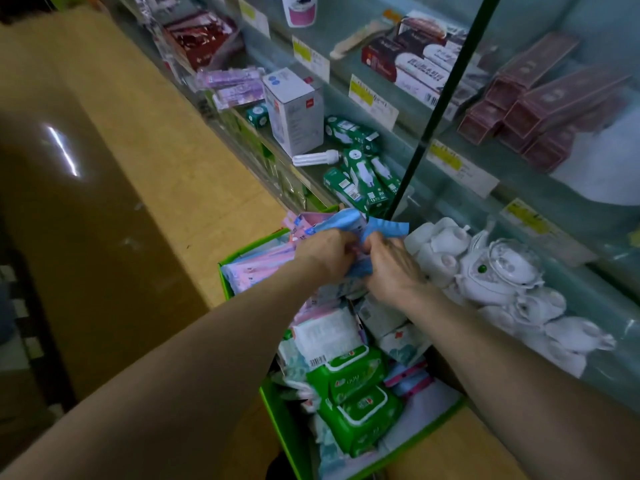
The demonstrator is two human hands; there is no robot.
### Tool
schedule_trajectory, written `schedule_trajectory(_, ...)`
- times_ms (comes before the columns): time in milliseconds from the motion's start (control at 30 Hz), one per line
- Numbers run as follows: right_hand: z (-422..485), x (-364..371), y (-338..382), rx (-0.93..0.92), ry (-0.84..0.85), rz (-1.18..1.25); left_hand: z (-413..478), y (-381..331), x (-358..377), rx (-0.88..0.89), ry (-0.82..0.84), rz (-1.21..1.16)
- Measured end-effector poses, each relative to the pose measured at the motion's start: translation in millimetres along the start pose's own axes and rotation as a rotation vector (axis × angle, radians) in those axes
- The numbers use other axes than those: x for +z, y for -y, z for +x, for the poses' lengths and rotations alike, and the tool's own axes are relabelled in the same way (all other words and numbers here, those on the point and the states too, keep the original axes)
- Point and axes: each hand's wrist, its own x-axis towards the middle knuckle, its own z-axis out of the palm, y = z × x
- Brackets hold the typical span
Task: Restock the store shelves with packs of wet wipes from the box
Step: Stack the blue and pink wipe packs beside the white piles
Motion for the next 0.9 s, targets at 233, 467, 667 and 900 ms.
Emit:
schedule_trajectory(233,6,9,-10,-0.1,-0.052,-0.018,-6,12,1,-0.032,0.015,-0.229)
schedule_trajectory(467,0,-7,-25,-0.222,-0.019,0.097,-25,17,-22,-0.093,-0.049,-0.39)
schedule_trajectory(667,-15,-25,-27,-0.08,0.186,0.732,-40,32,-47,-0.309,-0.14,-0.719)
schedule_trajectory(900,-23,-44,-18,0.013,0.251,0.946,-65,27,-65,-0.534,-0.036,-1.158)
